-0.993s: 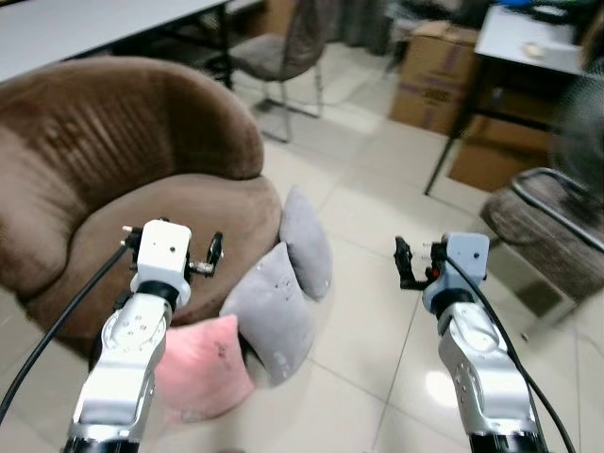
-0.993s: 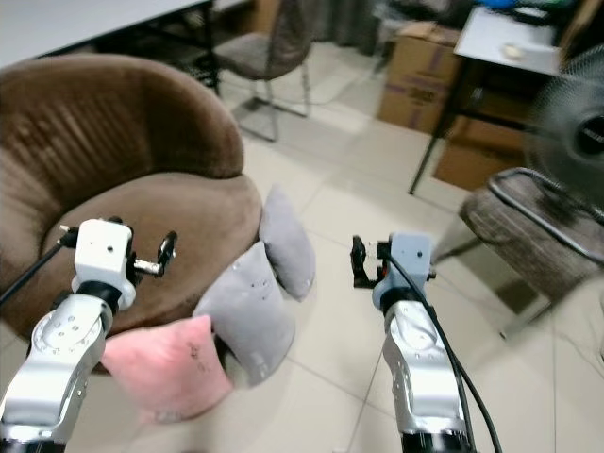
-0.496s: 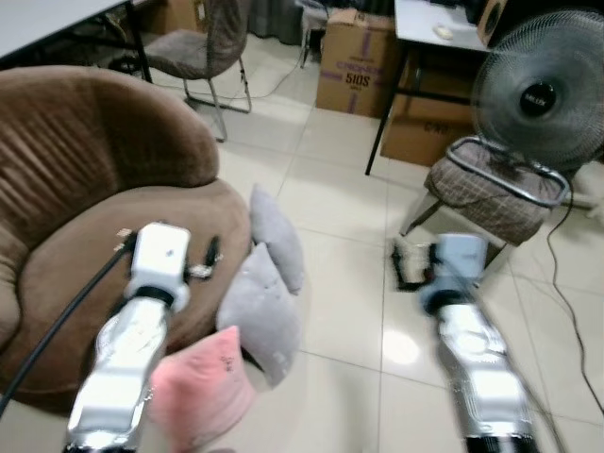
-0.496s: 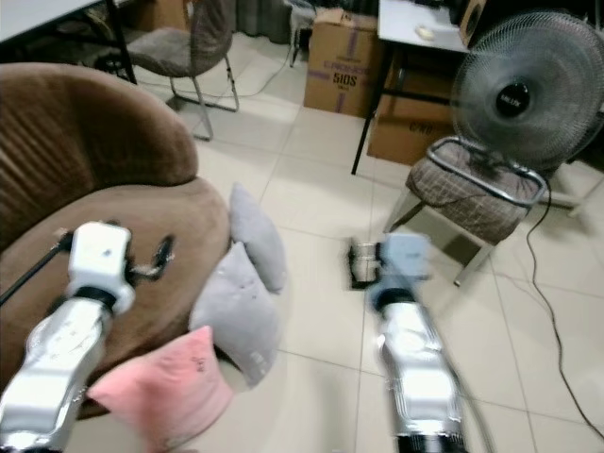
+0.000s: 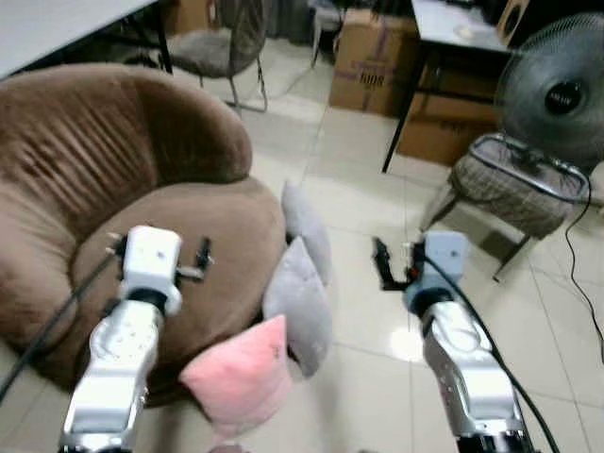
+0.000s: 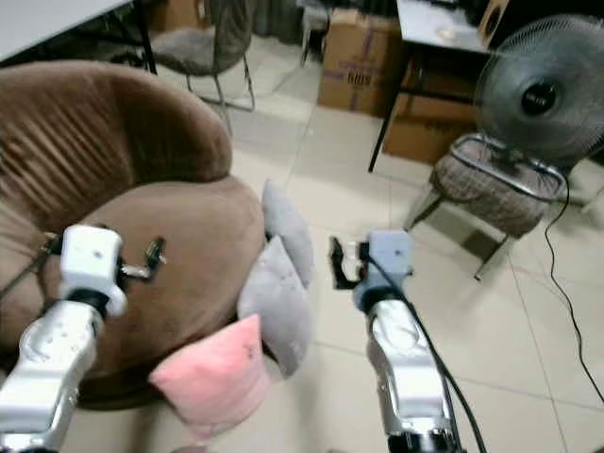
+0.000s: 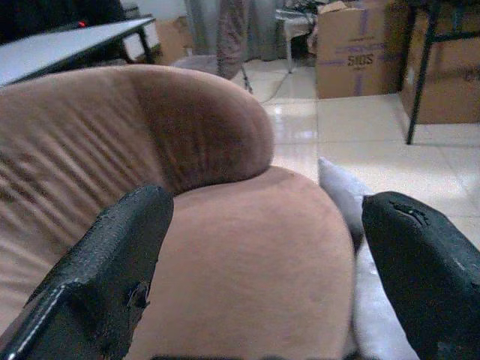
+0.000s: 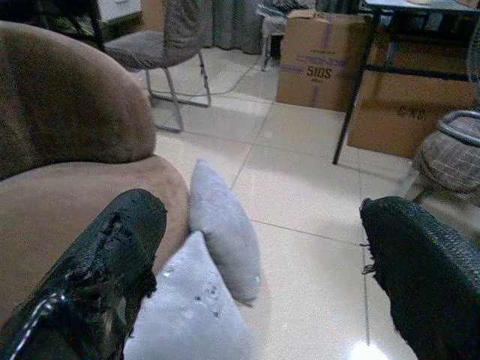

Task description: Move the pillow to the sofa from floor

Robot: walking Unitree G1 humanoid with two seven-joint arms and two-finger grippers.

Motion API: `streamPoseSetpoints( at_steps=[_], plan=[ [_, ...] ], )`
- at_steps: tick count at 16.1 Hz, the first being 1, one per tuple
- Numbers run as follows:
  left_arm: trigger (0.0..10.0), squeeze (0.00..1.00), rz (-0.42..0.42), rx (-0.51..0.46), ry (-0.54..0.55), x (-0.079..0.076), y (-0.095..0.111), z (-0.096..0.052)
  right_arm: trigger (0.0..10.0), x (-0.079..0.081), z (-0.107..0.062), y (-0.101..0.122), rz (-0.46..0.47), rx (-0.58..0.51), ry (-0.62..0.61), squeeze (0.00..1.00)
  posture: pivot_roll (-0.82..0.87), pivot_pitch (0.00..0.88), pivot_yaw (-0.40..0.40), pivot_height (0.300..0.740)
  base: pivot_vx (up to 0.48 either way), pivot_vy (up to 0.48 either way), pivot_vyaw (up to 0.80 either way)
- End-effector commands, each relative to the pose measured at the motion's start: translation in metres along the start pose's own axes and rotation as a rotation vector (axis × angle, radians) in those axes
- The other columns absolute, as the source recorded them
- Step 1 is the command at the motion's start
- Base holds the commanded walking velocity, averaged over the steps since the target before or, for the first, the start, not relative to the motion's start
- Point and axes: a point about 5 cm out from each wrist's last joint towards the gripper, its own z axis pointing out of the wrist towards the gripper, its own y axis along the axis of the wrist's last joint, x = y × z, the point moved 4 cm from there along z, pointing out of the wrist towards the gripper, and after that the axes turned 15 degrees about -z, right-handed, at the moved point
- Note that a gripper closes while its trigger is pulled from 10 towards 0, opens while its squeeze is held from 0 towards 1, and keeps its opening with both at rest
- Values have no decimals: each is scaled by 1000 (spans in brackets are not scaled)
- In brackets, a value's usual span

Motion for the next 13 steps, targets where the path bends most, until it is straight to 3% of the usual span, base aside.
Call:
streamPoseSetpoints(
  at_steps=[1, 6, 13],
  plan=[
    [10000, 0, -13, 3, -25, -9, 0, 1, 10000, -12, -1, -1, -9, 5, -34, 0, 15, 0, -38, 740, 0, 352, 0],
    [10000, 0, -13, 1, -33, -9, 1, 3, 10000, -13, -2, -2, -1, 10, -41, 0, 12, 0, -28, 740, 0, 287, 0],
    [10000, 0, -3, -4, -56, -11, 3, 5, 10000, -11, -2, -4, 9, 13, -42, 0, 22, 0, -30, 740, 0, 267, -800]
  ],
)
